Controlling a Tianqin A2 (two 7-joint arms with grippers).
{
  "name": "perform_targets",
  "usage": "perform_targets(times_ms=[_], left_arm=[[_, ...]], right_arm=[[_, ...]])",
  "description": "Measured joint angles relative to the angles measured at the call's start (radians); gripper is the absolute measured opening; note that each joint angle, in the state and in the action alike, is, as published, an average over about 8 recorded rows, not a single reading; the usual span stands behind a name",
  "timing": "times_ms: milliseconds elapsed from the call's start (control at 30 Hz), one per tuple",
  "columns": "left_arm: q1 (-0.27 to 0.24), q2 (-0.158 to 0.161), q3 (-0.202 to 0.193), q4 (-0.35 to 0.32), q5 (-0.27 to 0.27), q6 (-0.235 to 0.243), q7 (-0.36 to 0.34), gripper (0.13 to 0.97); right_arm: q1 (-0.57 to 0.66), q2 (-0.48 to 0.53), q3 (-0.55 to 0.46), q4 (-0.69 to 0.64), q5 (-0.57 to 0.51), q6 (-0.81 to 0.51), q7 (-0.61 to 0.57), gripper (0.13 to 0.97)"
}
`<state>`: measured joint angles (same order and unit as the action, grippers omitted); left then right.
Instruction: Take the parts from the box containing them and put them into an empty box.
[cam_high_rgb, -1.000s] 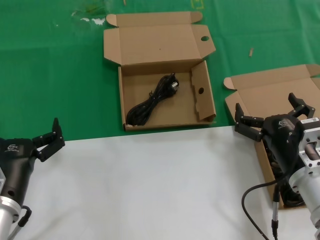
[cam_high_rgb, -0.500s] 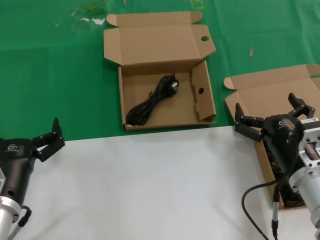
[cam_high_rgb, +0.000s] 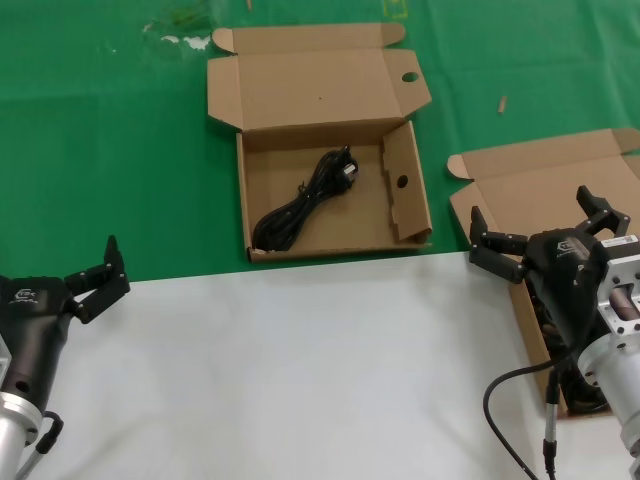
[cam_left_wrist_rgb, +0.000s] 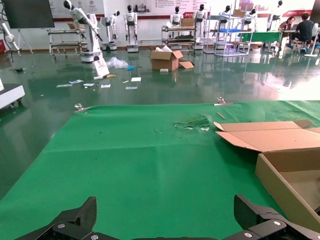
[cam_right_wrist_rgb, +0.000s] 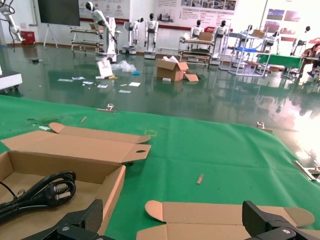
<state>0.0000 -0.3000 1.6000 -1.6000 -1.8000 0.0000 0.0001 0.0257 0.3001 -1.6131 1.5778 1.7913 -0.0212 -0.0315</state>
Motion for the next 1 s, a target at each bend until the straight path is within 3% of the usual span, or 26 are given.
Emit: perform_targets(times_ms=[1000], left_arm=[[0.0, 0.0, 0.0, 0.0, 0.0, 0.0, 0.0, 0.966]], right_arm=[[0.0, 0.0, 0.0, 0.0, 0.0, 0.0, 0.0, 0.966]])
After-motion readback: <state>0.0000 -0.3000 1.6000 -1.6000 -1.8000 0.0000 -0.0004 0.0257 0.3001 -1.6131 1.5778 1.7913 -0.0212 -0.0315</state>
